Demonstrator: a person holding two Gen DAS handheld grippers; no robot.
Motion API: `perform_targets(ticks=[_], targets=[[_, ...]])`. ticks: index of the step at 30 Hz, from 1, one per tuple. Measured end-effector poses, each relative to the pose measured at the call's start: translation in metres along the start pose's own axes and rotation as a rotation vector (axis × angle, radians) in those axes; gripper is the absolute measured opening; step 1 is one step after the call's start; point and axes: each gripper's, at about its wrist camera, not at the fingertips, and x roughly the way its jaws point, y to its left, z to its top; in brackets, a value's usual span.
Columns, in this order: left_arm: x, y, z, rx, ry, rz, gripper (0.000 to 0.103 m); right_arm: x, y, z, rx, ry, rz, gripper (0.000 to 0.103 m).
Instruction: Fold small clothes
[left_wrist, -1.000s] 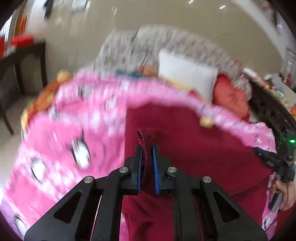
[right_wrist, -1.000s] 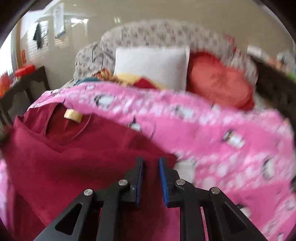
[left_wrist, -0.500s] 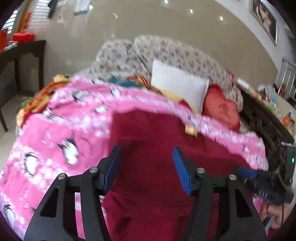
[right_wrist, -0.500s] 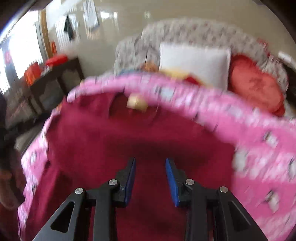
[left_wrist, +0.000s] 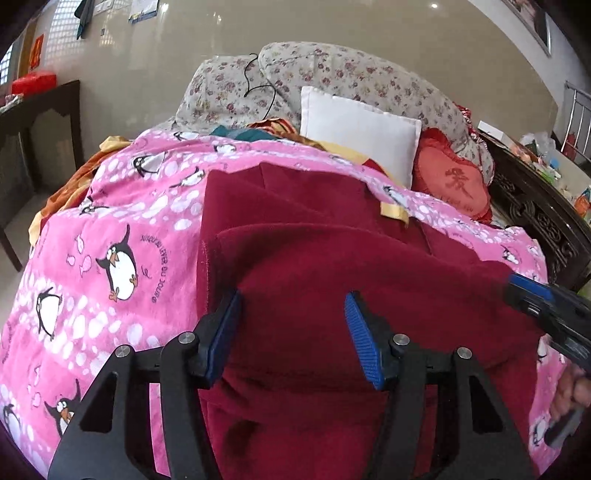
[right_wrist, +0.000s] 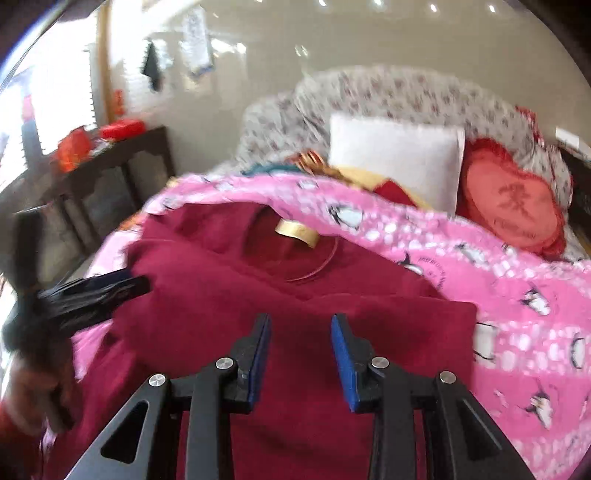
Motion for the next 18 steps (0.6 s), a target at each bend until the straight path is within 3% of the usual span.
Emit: perform_targets(ticks=[2,4,7,11,13,15,18], targets=[[0.002,-0.002,-0.002,0.015,-0.006,0.012,0.058,0.041,-0.002,0.0,0.005,0.114,-0.027,0.032],[0.001,-0.003,-0.003,0.019,-0.002,0.02,0.058,0.045,-0.01,0.0,0.04,0.075,-0.011,0.032],[-0.015,0.002,-0.006,-0.011,0.013,-0.01,0.058,0.013,-0.018,-0.003,0.094,0.061,0.009,0.033],[-0.04,0.007,-0.021,-0.025,0.023,-0.017,0.058,-0.041,-0.016,-0.034,0.005,0.034,-0.047,0.036],[-0.048,0.011,-0.032,-0.041,0.035,-0.007,0.058,-0.04,-0.024,-0.048,-0.004,0.058,-0.105,0.037],[-0.055,0.017,-0.043,-0.081,0.062,0.001,0.058,-0.03,-0.031,-0.056,0.019,0.089,-0.092,0.037],[-0.075,0.024,-0.062,-0.144,0.081,-0.024,0.058,-0.051,-0.026,-0.052,0.028,0.103,-0.069,0.037]])
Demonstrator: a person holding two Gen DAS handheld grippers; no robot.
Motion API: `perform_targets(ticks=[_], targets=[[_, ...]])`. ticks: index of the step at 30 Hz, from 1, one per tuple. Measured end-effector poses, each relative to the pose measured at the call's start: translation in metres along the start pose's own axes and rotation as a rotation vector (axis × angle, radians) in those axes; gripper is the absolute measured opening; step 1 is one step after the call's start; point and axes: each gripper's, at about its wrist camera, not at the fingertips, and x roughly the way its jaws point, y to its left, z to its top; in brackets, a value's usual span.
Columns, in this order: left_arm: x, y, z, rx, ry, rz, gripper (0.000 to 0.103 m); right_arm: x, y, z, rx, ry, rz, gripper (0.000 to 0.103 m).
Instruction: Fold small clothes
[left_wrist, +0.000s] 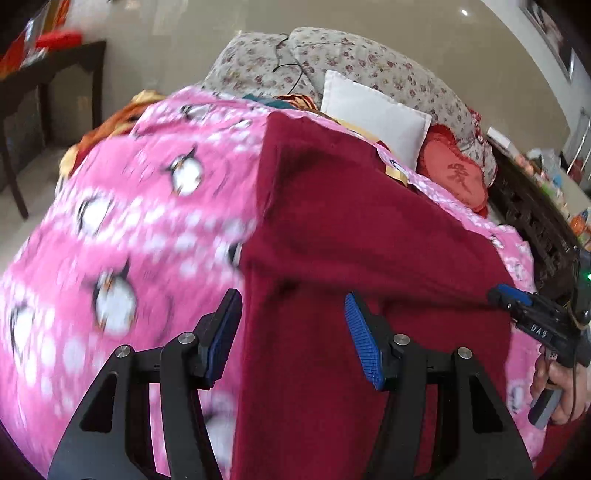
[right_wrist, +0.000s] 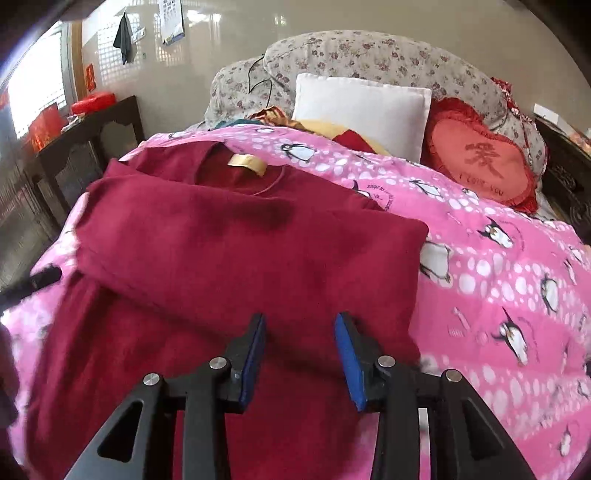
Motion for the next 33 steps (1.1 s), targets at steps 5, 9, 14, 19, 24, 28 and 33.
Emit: perform_targets(ticks=[5,9,14,19,24,28,33], targets=[[-0.042,0.007,-0.039,-0.016,0.009,-0.004,0.058,-0.072,0.009,-0.037,-0.004,-0.05,0.111,0.047],[-0.065,0.008,-0.07,-0.001,0.052,-0.037,0.058,-0.113,0.008,-0.091,-0.025,0.022,0.183,0.049],[-0.084,0.009,-0.107,0.001,0.109,-0.076,0.058,-0.127,-0.007,-0.157,0.039,0.085,0.234,0.056],[-0.087,0.017,-0.136,-0.047,0.172,-0.101,0.058,-0.109,-0.023,-0.203,0.183,0.122,0.327,0.057],[-0.095,0.022,-0.149,-0.059,0.197,-0.082,0.062,-0.117,-0.018,-0.233,0.19,0.099,0.406,0.058],[-0.093,0.029,-0.157,-0.116,0.218,-0.132,0.062,-0.118,-0.017,-0.247,0.228,0.072,0.48,0.064],[-0.095,0.026,-0.162,-0.123,0.213,-0.114,0.062,-0.113,-0.007,-0.244,0.212,0.05,0.528,0.066]])
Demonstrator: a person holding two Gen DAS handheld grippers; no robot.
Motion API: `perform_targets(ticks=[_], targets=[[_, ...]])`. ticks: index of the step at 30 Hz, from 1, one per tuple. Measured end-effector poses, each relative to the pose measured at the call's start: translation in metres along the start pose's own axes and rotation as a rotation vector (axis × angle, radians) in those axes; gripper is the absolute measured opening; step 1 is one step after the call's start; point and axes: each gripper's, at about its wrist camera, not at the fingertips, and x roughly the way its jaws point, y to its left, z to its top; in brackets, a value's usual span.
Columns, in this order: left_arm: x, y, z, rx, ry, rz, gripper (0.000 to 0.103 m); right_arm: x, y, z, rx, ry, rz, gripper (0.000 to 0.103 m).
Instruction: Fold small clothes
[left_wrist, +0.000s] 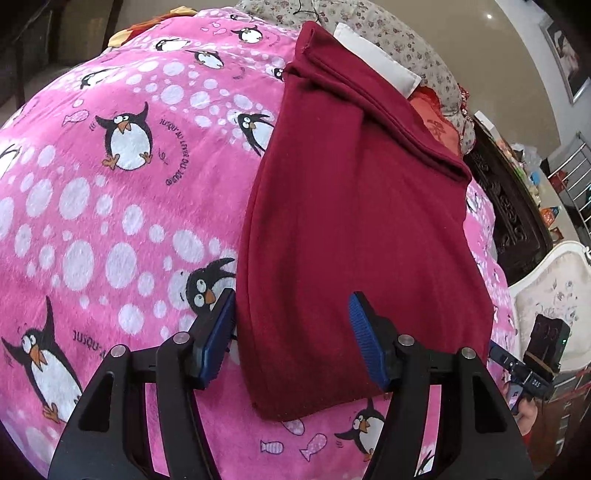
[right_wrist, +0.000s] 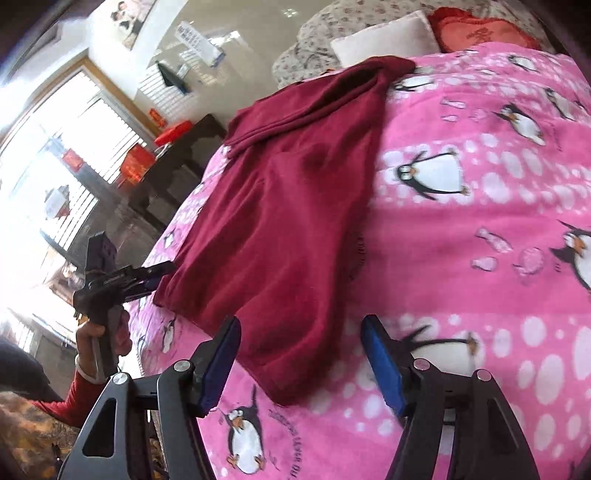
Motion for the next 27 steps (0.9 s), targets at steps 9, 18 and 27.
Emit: perform_targets(ticks=[9,18,27], targets=[[0.009,-0.014,-0.007,0.072,-0.036,0.033,0.08,0.013,0.009,-0.001,-0.05,-0.022,0.025,0.068],[0.02,-0.03,-0.016,0.189,-0.059,0.123,0.088,0.012,0.005,0.001,-0.041,-0.02,0.033,0.065],[0.015,-0.013,-0.009,0.104,-0.014,-0.008,0.022,0.024,0.011,0.007,-0.062,-0.006,0.051,0.014]])
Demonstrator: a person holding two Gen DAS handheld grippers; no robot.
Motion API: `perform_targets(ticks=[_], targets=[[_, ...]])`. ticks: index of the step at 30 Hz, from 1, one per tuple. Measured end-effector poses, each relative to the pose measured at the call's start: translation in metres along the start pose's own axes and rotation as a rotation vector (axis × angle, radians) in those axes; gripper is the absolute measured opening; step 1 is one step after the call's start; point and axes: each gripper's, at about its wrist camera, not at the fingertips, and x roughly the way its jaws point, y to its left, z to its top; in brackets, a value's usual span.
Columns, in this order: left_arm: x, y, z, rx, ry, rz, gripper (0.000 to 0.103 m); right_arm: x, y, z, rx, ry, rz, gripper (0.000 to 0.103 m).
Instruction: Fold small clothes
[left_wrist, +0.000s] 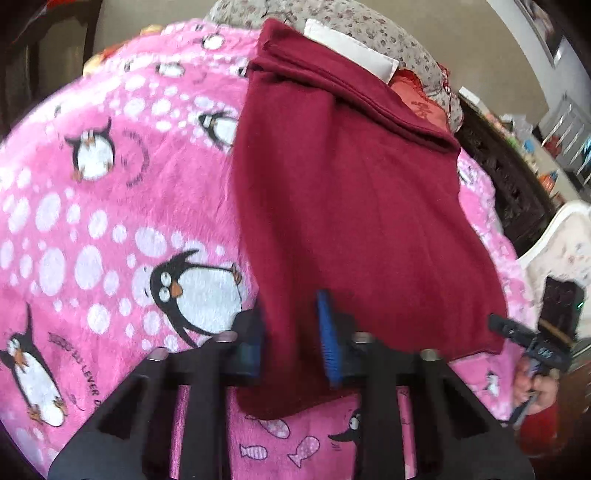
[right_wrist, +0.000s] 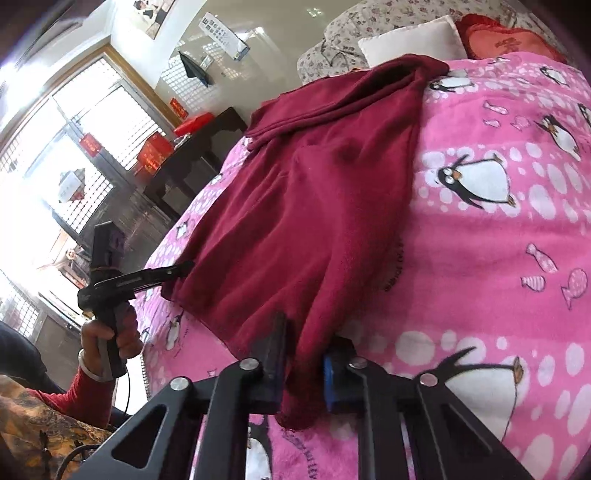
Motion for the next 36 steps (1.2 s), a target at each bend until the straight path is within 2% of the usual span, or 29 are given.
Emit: perform_targets(ticks=[2,8,13,14,15,18,22,29,33,36], targets=[[-0.002,0.003,0.001,-0.008,0.001,-0.015,0.019,0.001,0.003,0.001,-0.007,-0.002,-0.003,0.013],[-0.002,-0.002,-0.003,0.005,-0.006,-0.002,0.019,0.003,-0.005,-0.003,0.036,0.002,-0.002,0.014],[-0.002,-0.002,-0.003,-0.004,-0.016,-0.01,0.018,-0.001,-0.01,-0.001,0.062,0.0,0.042,0.013],[-0.003,-0.003,-0.003,0.001,-0.016,-0.02,0.015,-0.003,-0.008,0.0,0.058,-0.007,0.054,0.012],[-0.005,-0.004,-0.002,0.003,-0.011,-0.044,0.011,-0.009,-0.006,0.002,0.063,-0.029,0.092,0.011],[-0.017,-0.005,0.004,0.004,-0.02,-0.109,0.01,-0.031,0.006,0.014,0.076,-0.107,0.243,0.008],[-0.042,-0.005,0.021,0.003,-0.071,-0.176,0.008,-0.052,0.03,0.035,0.005,-0.168,0.299,0.008],[-0.067,-0.003,0.073,-0.009,-0.156,-0.212,0.007,-0.058,0.024,0.09,-0.013,-0.26,0.335,0.008],[-0.062,-0.017,0.125,0.029,-0.196,-0.219,0.007,-0.061,0.013,0.148,-0.004,-0.341,0.359,0.008],[-0.05,-0.03,0.172,0.052,-0.222,-0.219,0.008,-0.057,0.002,0.199,-0.011,-0.38,0.3,0.008]])
